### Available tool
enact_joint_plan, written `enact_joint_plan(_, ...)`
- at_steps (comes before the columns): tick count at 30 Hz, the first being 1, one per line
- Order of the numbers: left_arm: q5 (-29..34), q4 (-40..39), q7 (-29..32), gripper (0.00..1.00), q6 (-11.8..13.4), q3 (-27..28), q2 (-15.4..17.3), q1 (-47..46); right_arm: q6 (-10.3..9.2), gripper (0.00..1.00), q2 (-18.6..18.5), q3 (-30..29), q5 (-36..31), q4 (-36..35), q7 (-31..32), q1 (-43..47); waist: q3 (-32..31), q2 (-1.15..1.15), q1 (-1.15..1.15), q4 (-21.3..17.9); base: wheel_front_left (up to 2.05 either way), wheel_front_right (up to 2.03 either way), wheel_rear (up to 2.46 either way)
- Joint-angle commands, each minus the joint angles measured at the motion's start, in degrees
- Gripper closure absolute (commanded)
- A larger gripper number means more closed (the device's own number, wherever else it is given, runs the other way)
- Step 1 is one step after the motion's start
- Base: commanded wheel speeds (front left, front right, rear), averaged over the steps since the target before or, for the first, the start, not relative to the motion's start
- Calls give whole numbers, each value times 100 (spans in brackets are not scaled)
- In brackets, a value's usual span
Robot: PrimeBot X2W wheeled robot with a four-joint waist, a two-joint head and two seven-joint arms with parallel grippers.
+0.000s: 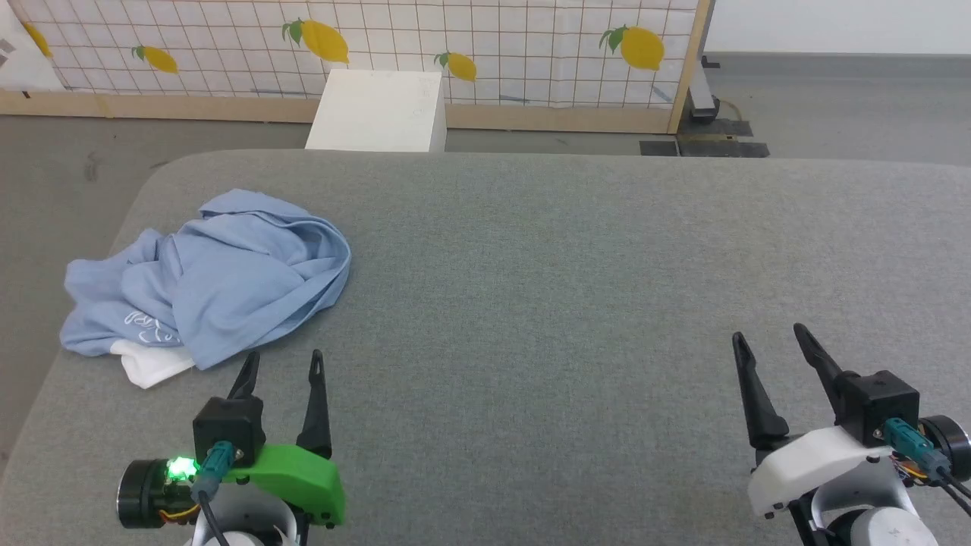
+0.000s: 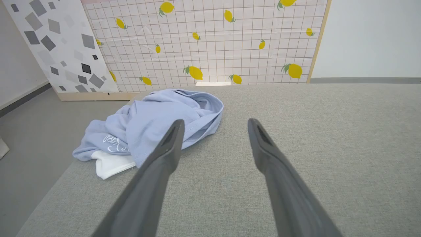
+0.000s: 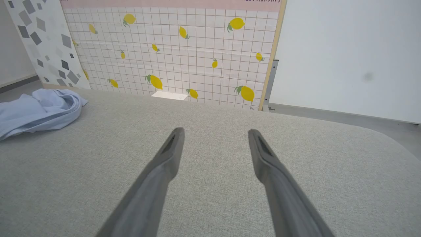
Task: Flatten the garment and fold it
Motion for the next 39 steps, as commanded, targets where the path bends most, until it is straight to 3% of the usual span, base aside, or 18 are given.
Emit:
enact_joint_plan(1, 2, -40, -55, 0, 41, -20, -3, 26, -1, 0, 2, -46, 49, 31, -60, -22, 1, 0, 0, 2, 0, 0, 0)
enact_joint_plan(17, -53, -115, -243, 0, 94, -68, -5, 49, -3, 0, 4, -263, 114, 132, -249, -44, 11, 0, 0, 117, 0, 0, 0)
enact_joint_plan(39, -176, -216, -504, 0, 185, -85, -9, 139, -4, 0, 6, -368, 177, 341, -511, -43, -29, 0, 0, 696, 0, 0, 0)
